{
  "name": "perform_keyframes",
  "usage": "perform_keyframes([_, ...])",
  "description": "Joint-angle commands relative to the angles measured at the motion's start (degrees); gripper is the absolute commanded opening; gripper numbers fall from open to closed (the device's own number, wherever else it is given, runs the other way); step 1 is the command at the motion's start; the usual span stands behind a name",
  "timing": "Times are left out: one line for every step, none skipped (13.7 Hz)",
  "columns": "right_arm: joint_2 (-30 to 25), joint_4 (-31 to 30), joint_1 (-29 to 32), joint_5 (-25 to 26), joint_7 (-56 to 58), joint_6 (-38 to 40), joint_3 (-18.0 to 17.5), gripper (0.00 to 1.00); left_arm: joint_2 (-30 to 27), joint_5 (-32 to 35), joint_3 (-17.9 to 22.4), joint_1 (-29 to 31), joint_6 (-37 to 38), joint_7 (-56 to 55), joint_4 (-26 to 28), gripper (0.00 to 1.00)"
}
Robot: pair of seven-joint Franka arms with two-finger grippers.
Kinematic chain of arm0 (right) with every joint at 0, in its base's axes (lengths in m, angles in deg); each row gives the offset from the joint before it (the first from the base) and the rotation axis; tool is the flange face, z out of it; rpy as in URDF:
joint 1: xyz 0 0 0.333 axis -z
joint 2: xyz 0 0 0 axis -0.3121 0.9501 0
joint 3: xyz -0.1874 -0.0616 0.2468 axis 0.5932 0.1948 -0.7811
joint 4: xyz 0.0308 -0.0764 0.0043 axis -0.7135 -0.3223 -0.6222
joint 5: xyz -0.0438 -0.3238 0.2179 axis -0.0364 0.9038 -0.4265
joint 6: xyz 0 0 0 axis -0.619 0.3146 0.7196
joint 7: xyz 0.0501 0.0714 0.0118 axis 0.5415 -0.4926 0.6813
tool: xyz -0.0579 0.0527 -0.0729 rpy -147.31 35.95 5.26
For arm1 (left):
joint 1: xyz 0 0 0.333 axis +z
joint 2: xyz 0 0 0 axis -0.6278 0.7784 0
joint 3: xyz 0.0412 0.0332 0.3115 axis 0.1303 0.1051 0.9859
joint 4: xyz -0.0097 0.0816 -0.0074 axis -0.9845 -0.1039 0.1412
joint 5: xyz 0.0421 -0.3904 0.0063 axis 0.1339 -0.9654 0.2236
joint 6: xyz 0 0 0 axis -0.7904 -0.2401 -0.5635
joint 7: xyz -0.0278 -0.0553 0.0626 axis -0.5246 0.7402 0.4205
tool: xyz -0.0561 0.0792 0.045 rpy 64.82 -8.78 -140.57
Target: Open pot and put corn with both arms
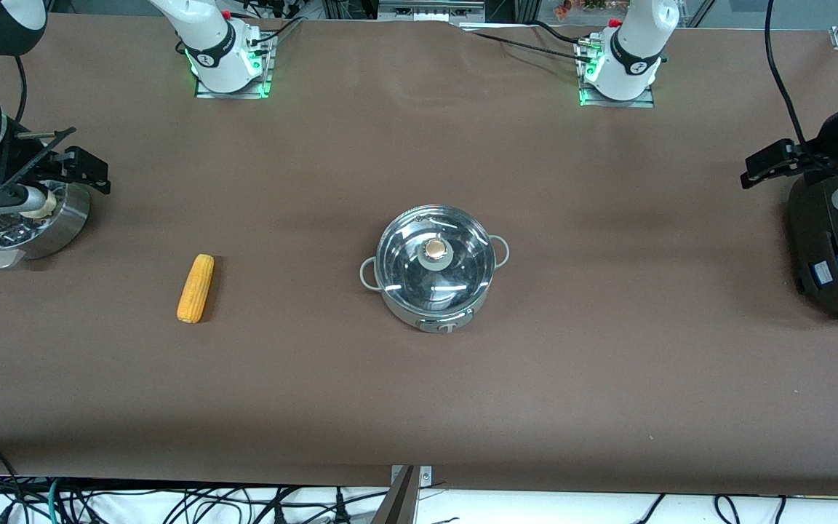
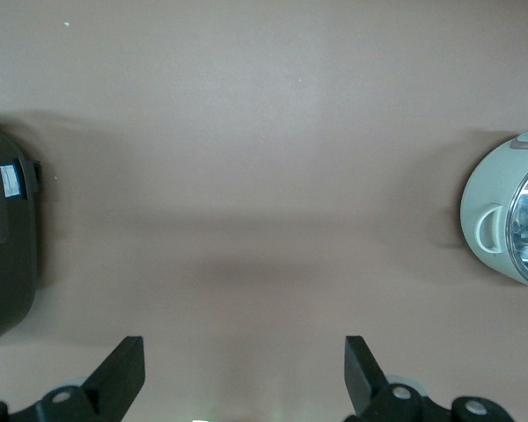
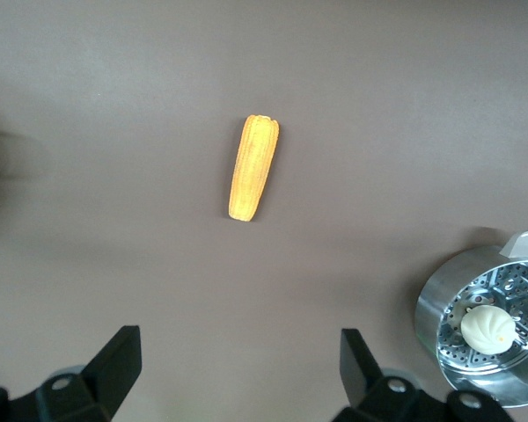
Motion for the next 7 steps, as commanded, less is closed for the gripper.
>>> perform_keyframes([0.76,1.82,0.37,0.15,-0.44,1.44,-0.43,1.0,-1.74,-0.37,-0.46,0.44,-0.45,0.34,1.74,1.0])
perform_keyframes([0.76,1.82,0.37,0.15,-0.35,1.44,-0.43,1.0,-1.66,-0.28,-0.46,0.44,-0.36,0.25,1.74,1.0])
perform_keyframes([0.76,1.82,0.37,0.15,-0.35,1.44,-0.43,1.0,-1.57,-0.19,-0.46,0.44,-0.36,0.25,1.74,1.0])
perform_keyframes([0.76,1.82,0.46,0.15,-0.35,1.44,-0.43,1.0,-1.57,-0.19,-0.46,0.44,-0.36,0.25,1.74,1.0])
perform_keyframes([0.76,1.82,0.46,0.15,-0.35,1.44,-0.43,1.0,-1.57,-0.19,-0.37,0.44,-0.28,0.25,1.74,1.0])
perform_keyframes([0.93,1.82,0.46,0.07,-0.35,1.44,-0.43,1.0,-1.57,-0.19,-0.37,0.44,-0.27,0.16,1.74,1.0])
perform_keyframes([0.93,1.82,0.46,0.07,-0.35,1.44,-0.43,1.0,-1.57,-0.1,-0.46,0.44,-0.19,0.16,1.74,1.0])
